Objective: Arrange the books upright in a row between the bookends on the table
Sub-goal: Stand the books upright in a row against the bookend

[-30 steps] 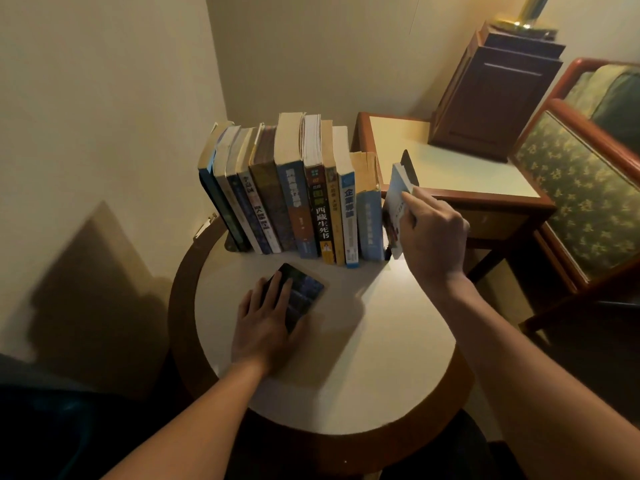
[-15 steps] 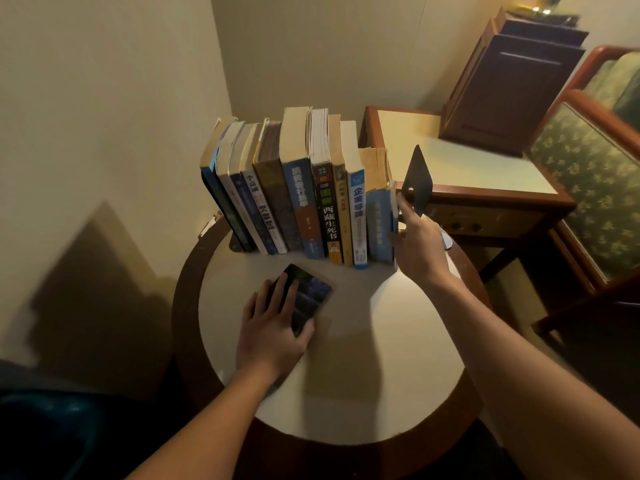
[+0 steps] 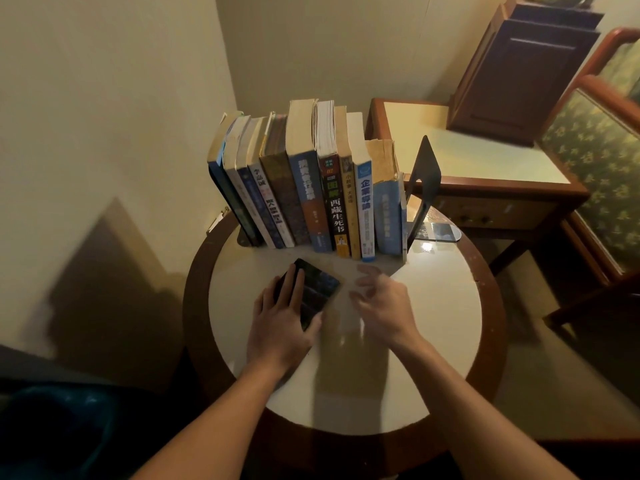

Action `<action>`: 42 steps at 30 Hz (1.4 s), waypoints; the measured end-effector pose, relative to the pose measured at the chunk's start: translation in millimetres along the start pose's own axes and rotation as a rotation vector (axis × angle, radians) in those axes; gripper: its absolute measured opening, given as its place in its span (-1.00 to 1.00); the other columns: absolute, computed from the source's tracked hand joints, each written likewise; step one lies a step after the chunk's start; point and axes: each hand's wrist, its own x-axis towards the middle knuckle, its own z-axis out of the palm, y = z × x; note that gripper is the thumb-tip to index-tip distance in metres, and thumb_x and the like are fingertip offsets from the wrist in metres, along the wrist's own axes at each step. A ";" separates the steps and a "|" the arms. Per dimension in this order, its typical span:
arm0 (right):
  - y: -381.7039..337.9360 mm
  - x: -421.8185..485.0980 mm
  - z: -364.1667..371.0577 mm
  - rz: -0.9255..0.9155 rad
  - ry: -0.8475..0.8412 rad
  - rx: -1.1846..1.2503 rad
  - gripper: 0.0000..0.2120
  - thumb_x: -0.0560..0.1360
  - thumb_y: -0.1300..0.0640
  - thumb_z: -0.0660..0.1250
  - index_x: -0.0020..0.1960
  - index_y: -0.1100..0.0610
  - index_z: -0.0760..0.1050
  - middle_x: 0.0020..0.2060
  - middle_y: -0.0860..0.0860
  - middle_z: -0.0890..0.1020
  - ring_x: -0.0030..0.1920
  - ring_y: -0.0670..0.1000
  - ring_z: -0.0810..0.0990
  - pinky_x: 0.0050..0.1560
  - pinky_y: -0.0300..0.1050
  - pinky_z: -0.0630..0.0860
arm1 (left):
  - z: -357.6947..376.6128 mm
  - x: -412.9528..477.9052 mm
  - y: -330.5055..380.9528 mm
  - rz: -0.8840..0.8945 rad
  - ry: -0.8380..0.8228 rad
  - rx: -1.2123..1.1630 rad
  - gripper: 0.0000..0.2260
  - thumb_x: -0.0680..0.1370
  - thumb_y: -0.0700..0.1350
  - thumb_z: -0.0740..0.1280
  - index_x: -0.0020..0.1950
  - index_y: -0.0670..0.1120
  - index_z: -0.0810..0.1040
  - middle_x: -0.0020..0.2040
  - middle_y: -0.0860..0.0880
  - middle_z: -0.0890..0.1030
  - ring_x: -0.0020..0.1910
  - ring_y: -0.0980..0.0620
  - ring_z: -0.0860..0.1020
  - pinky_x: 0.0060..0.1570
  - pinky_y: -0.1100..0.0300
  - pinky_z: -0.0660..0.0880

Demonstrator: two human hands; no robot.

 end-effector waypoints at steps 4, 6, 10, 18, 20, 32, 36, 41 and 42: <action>-17.0 1.4 9.4 -0.097 -0.148 -0.050 -0.50 0.52 0.13 0.43 0.44 0.04 0.43 0.25 0.00 0.62 0.23 0.03 0.58 0.23 -0.05 0.54 | -2.2 -0.7 2.0 0.003 0.022 -0.068 -0.17 0.56 0.28 0.20 0.61 0.10 -0.28 0.64 0.11 -0.15 0.56 -0.09 0.00 0.54 -0.05 0.13; -23.1 3.7 10.8 -0.037 -0.198 -0.027 -0.50 0.54 0.10 0.41 0.45 0.03 0.41 0.26 -0.01 0.61 0.25 0.01 0.56 0.23 -0.09 0.51 | -3.3 -0.4 2.2 0.005 0.026 -0.109 -0.15 0.56 0.26 0.23 0.60 0.13 -0.31 0.63 0.13 -0.17 0.55 -0.12 0.04 0.51 -0.09 0.21; -26.0 6.9 10.5 0.060 -0.241 0.157 -0.50 0.56 0.05 0.40 0.47 0.00 0.38 0.28 -0.01 0.58 0.26 0.00 0.55 0.17 -0.12 0.58 | -0.9 -0.2 0.3 0.075 0.016 -0.174 -0.11 0.55 0.28 0.24 0.52 0.23 -0.44 0.60 0.19 -0.30 0.55 -0.14 0.03 0.44 -0.12 0.27; -20.0 5.3 5.8 0.096 -0.204 0.386 -0.69 0.50 0.21 0.45 0.18 -0.06 0.52 0.12 -0.04 0.57 0.12 0.02 0.60 -0.16 -0.13 0.69 | 5.3 4.6 -3.2 0.188 0.018 -0.191 -0.12 0.51 0.29 0.24 0.63 0.05 -0.20 0.64 0.07 -0.09 0.55 -0.15 0.10 0.43 -0.08 0.24; -19.7 4.1 6.8 0.121 -0.228 0.431 -0.69 0.51 0.23 0.43 0.19 -0.05 0.56 0.13 -0.04 0.55 0.11 0.04 0.61 -0.15 -0.10 0.69 | 7.3 5.3 -4.8 0.167 0.007 -0.181 -0.12 0.50 0.28 0.33 0.64 0.01 -0.06 0.63 0.04 0.06 0.55 -0.12 0.13 0.45 -0.10 0.26; -13.5 -3.3 -7.2 0.177 -0.175 0.509 -0.64 0.51 0.19 0.44 0.25 -0.11 0.57 0.17 0.00 0.63 0.13 -0.01 0.63 0.08 0.00 0.66 | 0.0 3.1 -6.4 0.196 0.042 -0.164 -0.15 0.43 0.44 0.24 0.61 0.04 0.15 0.55 -0.01 0.31 0.49 -0.13 0.30 0.46 -0.06 0.28; -15.4 -7.5 -42.5 -0.092 0.029 0.253 -0.63 0.51 0.28 0.42 0.28 0.03 0.60 0.07 -0.06 0.67 0.10 -0.09 0.63 0.07 -0.22 0.62 | -6.6 6.2 -5.0 -0.122 0.048 -0.260 -0.22 0.47 0.52 -0.04 0.62 0.20 0.00 0.63 0.04 0.10 0.60 -0.02 0.00 0.57 -0.07 -0.05; -13.3 -11.8 -100.5 -0.411 0.299 -0.135 -0.64 0.48 0.37 0.43 0.26 0.20 0.60 0.02 0.09 0.70 -0.03 -0.01 0.67 -0.11 -0.47 0.49 | 1.4 16.3 -8.2 -0.072 -0.020 0.018 -0.17 0.46 0.51 -0.15 0.63 0.12 -0.21 0.63 0.06 -0.21 0.59 -0.01 -0.28 0.55 -0.10 -0.27; -13.2 -11.4 -111.1 -0.429 0.360 -0.166 -0.65 0.48 0.36 0.43 0.26 0.21 0.60 0.02 0.11 0.70 -0.03 -0.01 0.67 -0.11 -0.45 0.48 | 2.3 17.0 -7.1 -0.082 -0.017 0.033 -0.16 0.46 0.50 -0.12 0.63 0.11 -0.22 0.63 0.06 -0.22 0.59 -0.02 -0.29 0.55 -0.09 -0.29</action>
